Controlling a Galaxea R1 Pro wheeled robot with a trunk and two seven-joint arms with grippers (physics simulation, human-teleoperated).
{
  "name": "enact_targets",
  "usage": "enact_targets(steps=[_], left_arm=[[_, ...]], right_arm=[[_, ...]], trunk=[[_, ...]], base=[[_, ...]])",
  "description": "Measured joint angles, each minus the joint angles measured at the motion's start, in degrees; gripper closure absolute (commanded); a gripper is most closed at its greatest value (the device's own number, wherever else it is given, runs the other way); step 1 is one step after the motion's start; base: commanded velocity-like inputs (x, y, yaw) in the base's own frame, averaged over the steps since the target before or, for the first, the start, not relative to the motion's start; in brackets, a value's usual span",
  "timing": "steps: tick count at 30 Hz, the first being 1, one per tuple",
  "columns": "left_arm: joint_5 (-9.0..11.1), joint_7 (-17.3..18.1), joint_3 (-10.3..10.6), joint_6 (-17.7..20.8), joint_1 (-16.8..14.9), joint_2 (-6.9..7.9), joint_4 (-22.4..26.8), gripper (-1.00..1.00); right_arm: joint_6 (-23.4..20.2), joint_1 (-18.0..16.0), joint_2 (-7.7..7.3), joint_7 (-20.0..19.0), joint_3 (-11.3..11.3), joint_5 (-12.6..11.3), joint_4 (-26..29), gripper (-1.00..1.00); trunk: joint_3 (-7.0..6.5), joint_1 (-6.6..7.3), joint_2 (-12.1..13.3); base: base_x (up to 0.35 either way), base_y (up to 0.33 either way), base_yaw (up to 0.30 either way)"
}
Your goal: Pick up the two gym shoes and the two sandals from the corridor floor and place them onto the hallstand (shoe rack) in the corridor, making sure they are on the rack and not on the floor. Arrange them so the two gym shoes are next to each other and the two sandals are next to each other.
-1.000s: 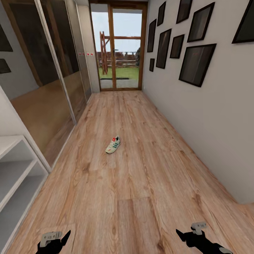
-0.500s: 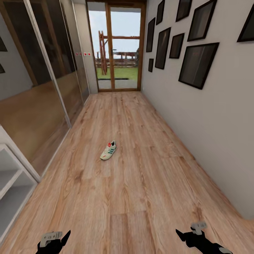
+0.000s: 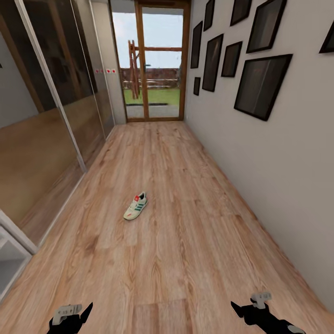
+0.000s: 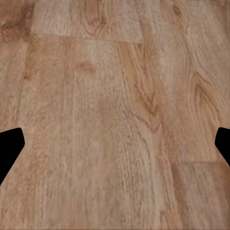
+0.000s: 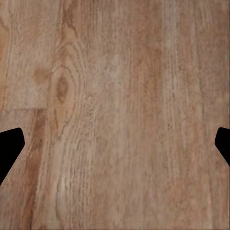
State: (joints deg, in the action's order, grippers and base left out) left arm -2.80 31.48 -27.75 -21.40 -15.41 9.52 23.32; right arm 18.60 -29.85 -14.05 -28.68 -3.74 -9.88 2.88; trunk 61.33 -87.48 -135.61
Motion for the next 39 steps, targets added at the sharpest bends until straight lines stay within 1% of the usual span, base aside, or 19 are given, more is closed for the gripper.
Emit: enact_targets(steps=[39], left_arm=[[0.02, 0.00, 0.00, -0.03, 0.00, -0.02, 0.00, -1.00]], right_arm=[[0.00, 0.00, 0.01, 0.00, 0.00, 0.00, 0.00, -1.00]], trunk=[[0.00, 0.00, 0.00]], base=[[0.293, -0.143, 0.000]])
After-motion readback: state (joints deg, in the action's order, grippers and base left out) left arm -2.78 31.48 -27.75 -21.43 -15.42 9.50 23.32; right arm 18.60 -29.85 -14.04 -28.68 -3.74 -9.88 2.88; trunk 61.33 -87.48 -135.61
